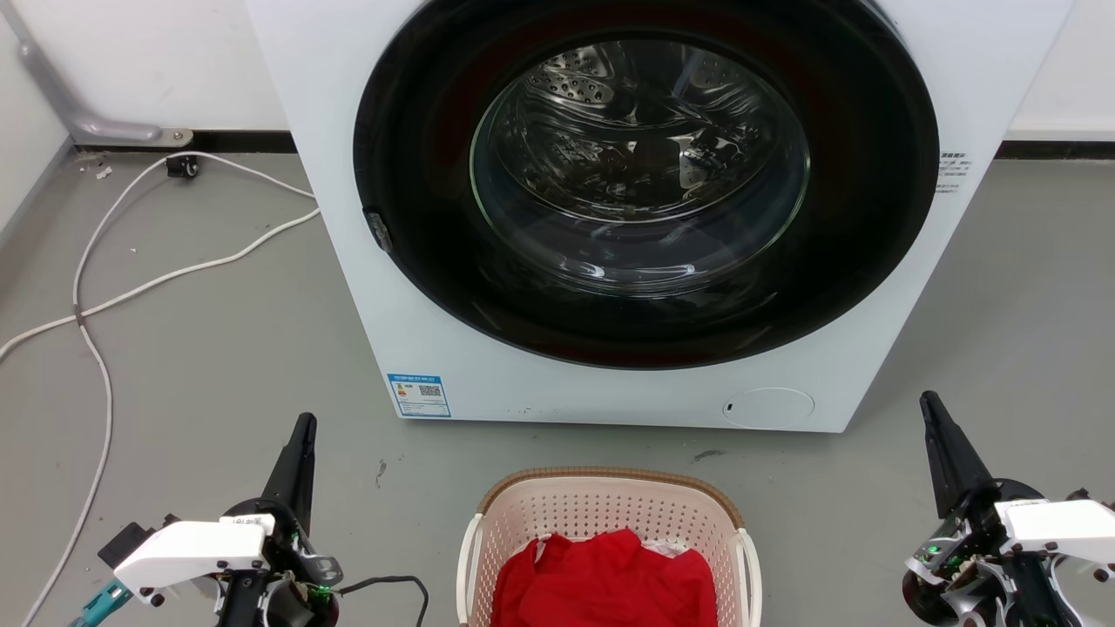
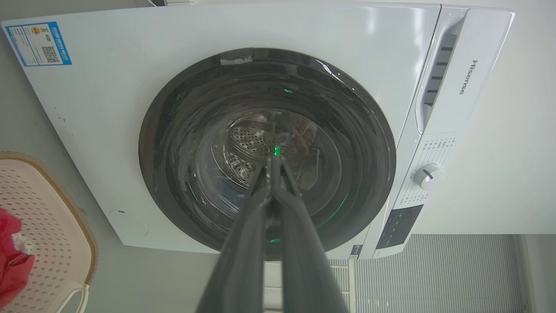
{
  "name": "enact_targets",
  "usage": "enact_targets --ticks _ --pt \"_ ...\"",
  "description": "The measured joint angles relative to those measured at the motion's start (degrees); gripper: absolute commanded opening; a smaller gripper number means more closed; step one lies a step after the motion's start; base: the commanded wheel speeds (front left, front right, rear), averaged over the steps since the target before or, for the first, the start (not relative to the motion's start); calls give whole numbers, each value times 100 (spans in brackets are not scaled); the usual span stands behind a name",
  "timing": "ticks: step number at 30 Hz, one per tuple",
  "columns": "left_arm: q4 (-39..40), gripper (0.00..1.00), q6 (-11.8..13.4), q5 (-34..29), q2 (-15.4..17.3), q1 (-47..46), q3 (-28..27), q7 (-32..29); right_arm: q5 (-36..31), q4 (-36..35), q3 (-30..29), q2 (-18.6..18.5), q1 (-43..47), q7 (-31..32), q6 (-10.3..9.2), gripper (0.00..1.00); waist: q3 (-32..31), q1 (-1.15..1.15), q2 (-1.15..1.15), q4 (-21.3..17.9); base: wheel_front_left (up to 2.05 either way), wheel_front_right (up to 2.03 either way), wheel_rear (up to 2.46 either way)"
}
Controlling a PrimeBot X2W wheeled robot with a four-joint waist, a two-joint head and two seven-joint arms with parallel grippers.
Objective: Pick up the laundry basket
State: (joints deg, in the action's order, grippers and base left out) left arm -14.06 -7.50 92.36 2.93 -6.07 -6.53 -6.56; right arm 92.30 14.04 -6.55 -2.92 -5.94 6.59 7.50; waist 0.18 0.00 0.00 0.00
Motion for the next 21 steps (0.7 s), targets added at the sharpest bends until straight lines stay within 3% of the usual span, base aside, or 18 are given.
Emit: enact_targets --ticks 16,17,21 --pt "0 0 0 0 0 0 0 0 0 0 0 0 0 0 0 0 0 0 0 0 0 0 0" --pt "-18 100 1 0 -1 8 5 2 -1 14 3 0 10 0 0 100 0 0 0 0 0 0 0" --pt "-175 100 4 -1 -18 171 35 29 -5 181 12 10 190 -29 -2 100 1 0 0 0 0 0 0"
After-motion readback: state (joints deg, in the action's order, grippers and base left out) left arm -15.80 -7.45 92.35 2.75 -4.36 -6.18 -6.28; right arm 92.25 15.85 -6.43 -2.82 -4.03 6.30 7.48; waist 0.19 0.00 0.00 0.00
